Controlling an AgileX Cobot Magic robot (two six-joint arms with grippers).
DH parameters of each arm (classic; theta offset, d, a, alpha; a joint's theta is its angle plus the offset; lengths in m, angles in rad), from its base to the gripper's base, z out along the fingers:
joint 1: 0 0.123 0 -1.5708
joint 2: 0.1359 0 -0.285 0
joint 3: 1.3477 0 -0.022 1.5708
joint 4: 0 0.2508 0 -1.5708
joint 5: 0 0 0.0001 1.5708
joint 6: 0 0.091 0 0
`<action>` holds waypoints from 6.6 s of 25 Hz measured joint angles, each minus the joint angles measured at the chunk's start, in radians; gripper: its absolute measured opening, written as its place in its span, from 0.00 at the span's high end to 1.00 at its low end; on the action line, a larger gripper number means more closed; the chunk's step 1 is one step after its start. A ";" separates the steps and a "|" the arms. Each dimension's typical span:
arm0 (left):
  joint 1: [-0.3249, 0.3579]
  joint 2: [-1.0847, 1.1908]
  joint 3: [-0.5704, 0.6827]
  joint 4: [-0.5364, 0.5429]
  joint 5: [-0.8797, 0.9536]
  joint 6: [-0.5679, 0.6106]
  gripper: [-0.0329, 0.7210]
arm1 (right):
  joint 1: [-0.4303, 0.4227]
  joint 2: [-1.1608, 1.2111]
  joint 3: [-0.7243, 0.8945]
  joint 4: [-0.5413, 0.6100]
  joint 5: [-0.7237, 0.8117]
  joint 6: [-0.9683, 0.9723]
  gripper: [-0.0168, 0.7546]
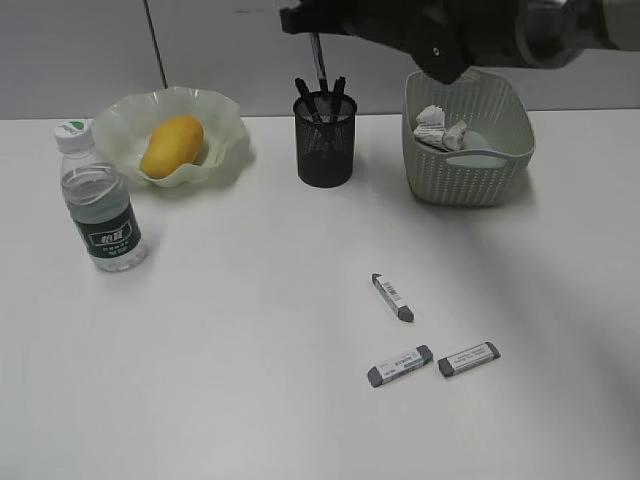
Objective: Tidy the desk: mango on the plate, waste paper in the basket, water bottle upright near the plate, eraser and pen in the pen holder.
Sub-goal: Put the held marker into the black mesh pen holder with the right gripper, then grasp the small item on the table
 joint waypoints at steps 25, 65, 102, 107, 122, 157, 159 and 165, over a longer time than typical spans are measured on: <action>0.000 0.000 0.000 0.000 0.000 0.000 0.49 | 0.001 -0.142 0.001 0.006 0.365 0.025 0.23; -0.153 0.343 -0.015 -0.088 -0.041 0.000 0.49 | -0.348 -1.070 0.737 0.399 1.418 -0.408 0.26; -0.910 2.012 -1.147 -0.082 -0.170 -0.002 0.49 | -0.348 -1.855 1.197 0.391 1.357 -0.378 0.26; -0.939 2.120 -1.248 -0.093 -0.141 0.114 0.49 | -0.348 -1.900 1.205 0.391 1.367 -0.377 0.26; -0.952 2.339 -1.480 -0.146 -0.018 0.246 0.49 | -0.348 -1.904 1.205 0.391 1.368 -0.376 0.36; -0.952 2.468 -1.486 -0.194 -0.133 0.251 0.78 | -0.348 -1.904 1.205 0.389 1.368 -0.375 0.36; -0.952 2.468 -1.486 -0.194 -0.133 0.251 0.77 | -0.348 -1.904 1.205 0.388 1.368 -0.375 0.36; -0.952 2.454 -1.486 -0.172 -0.123 0.251 0.77 | -0.348 -1.904 1.205 0.384 1.368 -0.375 0.36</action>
